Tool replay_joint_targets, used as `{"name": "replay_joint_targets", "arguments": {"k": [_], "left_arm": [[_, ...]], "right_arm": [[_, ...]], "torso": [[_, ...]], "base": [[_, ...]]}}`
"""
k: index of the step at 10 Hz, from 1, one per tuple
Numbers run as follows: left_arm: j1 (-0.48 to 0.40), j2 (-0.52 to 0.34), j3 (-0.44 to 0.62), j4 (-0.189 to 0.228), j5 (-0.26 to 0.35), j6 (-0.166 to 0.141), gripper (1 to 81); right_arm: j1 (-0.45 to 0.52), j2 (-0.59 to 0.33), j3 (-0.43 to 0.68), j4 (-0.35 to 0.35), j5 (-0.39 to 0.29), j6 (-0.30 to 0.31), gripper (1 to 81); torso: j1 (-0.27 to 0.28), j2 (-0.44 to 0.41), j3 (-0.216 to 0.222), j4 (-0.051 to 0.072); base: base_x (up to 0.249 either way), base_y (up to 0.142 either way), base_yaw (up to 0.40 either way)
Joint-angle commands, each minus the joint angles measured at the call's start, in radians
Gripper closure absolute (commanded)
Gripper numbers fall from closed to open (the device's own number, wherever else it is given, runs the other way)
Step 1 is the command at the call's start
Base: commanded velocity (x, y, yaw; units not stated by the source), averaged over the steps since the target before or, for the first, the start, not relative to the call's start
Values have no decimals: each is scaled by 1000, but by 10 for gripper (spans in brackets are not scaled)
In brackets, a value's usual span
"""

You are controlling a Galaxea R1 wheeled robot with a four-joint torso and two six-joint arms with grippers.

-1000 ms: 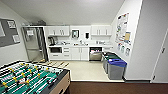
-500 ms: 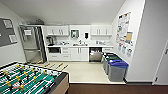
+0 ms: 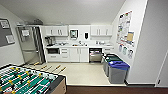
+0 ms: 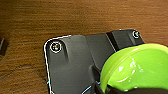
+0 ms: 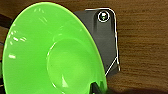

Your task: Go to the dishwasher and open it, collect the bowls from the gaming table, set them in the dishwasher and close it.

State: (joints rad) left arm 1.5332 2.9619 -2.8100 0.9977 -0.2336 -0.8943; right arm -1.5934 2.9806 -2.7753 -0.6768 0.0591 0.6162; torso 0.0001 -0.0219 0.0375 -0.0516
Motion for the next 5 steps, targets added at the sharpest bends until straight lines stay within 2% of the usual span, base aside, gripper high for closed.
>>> {"name": "replay_joint_targets", "arguments": {"k": [1,5], "left_arm": [[-67,-10,-5,-8,27,-3,811],[-73,-4,-5,-5,26,-3,811]], "right_arm": [[57,17,19,-13,5,-6,811],[57,20,11,-13,4,-4,811]], "torso": [[0,0,0,0],[0,0,0,0]], "base": [[174,-70,0],[175,0,0]]}}
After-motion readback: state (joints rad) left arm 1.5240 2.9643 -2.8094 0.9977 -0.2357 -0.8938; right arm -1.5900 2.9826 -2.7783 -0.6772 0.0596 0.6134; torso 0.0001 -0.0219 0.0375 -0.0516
